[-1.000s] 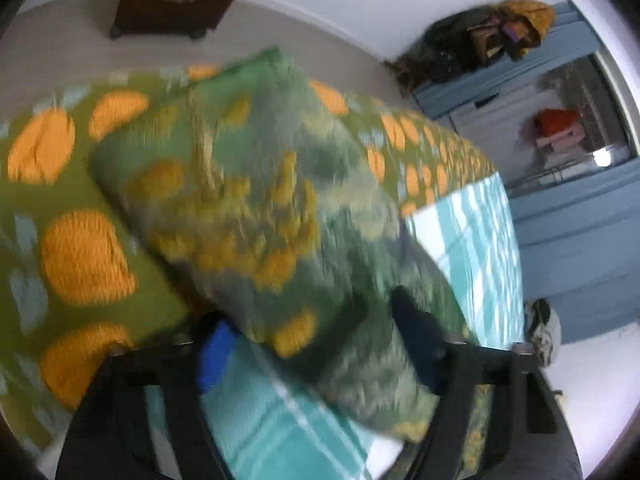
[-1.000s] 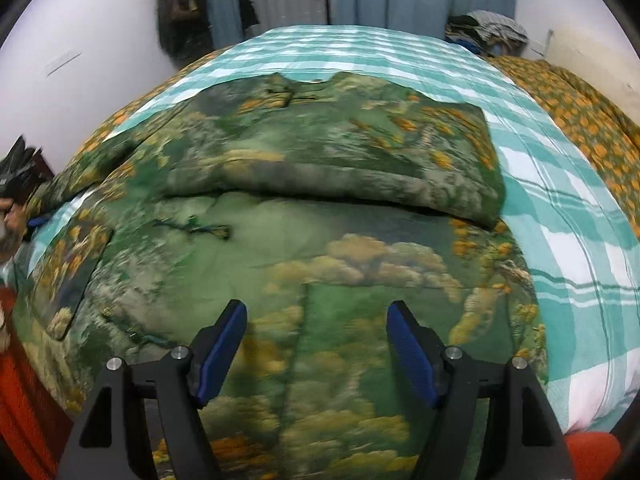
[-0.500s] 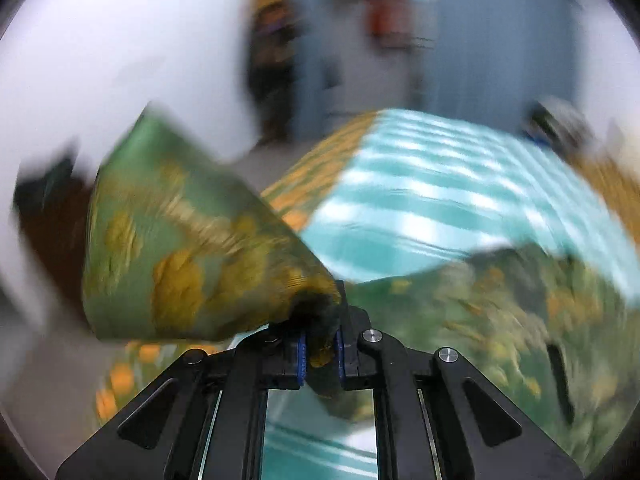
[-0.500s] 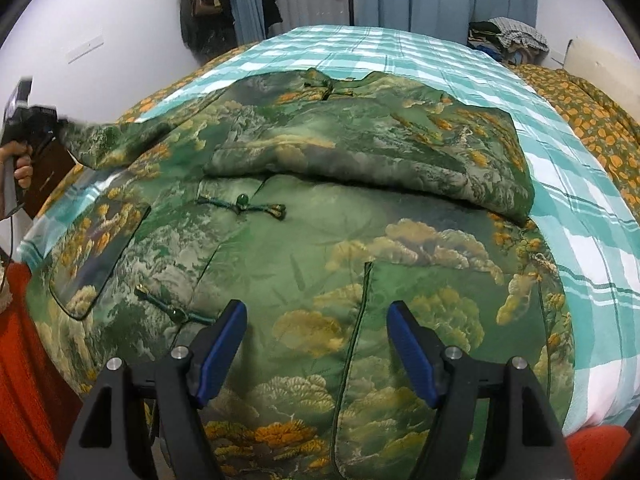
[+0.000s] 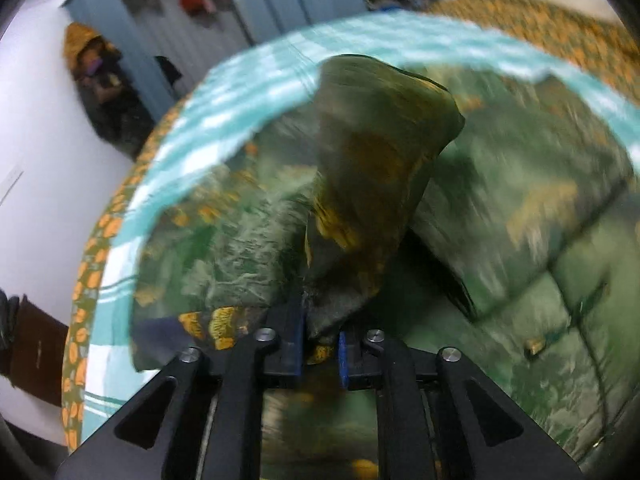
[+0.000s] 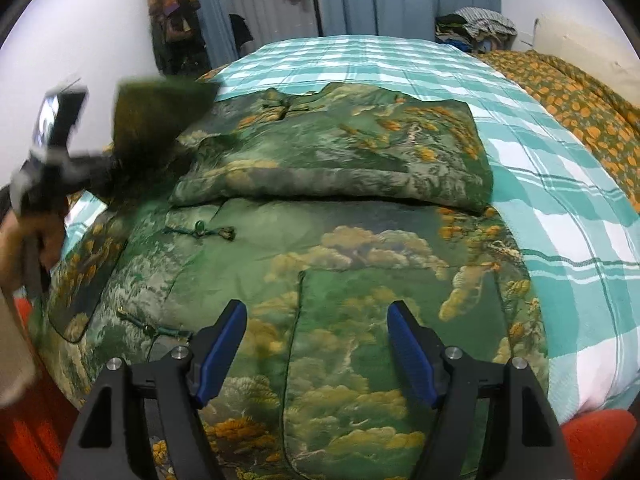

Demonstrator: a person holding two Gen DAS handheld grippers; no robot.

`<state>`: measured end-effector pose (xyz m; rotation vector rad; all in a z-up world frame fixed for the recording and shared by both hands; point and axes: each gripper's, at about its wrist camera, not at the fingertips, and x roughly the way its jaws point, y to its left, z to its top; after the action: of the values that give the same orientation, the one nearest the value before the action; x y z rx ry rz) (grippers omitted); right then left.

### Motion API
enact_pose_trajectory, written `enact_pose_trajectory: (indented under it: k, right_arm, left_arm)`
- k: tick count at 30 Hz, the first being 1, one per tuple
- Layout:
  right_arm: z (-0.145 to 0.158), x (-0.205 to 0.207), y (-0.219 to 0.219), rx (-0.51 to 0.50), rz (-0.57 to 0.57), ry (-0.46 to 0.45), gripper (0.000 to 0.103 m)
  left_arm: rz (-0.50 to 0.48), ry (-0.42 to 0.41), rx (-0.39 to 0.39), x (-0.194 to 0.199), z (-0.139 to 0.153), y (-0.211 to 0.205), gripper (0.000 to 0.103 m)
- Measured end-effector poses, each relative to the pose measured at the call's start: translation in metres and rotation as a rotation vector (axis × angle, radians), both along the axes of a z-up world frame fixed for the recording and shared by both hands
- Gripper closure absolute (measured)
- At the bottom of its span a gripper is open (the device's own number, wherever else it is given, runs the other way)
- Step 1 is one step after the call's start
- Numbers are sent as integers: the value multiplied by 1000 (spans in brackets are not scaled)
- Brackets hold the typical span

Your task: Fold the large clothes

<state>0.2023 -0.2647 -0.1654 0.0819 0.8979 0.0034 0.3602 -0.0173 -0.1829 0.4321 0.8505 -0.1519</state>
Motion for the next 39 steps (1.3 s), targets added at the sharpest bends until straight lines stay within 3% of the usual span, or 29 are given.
enact_pose_trajectory:
  k: [2, 4, 7, 9, 13, 17, 21, 22, 24, 25, 27, 31, 33, 36, 39]
  right_arm:
    - [6, 11, -2, 31, 4, -2, 29]
    - [14, 27, -2, 83, 13, -6, 29]
    - [20, 55, 1, 224, 30, 9, 29]
    - [21, 81, 7, 351, 49, 31, 29]
    - [12, 128, 37, 487, 98, 85, 29]
    - [-2, 161, 69, 517, 136, 131, 29]
    - [-36, 188, 88, 563, 97, 244, 29]
    - [-43, 192, 92, 558, 81, 262, 30]
    - [-41, 194, 99, 481, 84, 239, 77]
    - [-35, 193, 100, 437, 80, 220, 89]
    - [-17, 191, 91, 431, 72, 157, 89]
    - [30, 191, 60, 281, 43, 13, 90]
    - [35, 195, 46, 217, 18, -5, 90]
    - [23, 203, 31, 123, -8, 7, 89]
    - [-10, 210, 26, 82, 19, 77, 71]
  left_arm:
    - [-14, 21, 20, -10, -5, -1, 68]
    - [-23, 22, 22, -15, -7, -4, 44]
    - [-18, 17, -11, -29, -3, 1, 24]
    - [-6, 33, -40, -43, -4, 6, 22]
    - [55, 66, -128, -67, -1, 33, 20]
    - [120, 68, -183, -85, -1, 55, 19]
    - [165, 87, -229, -95, -4, 74, 19]
    - [173, 93, -234, -98, -5, 77, 19]
    - [186, 102, -244, -102, -6, 82, 19]
    - [189, 104, -252, -103, -6, 84, 19]
    - [189, 103, -261, -102, -5, 85, 19]
    - [186, 108, -286, -101, -2, 85, 19]
    - [184, 127, -297, -96, -4, 81, 19]
    - [178, 144, -301, -91, -5, 75, 19]
    - [159, 169, -304, -84, -2, 70, 19]
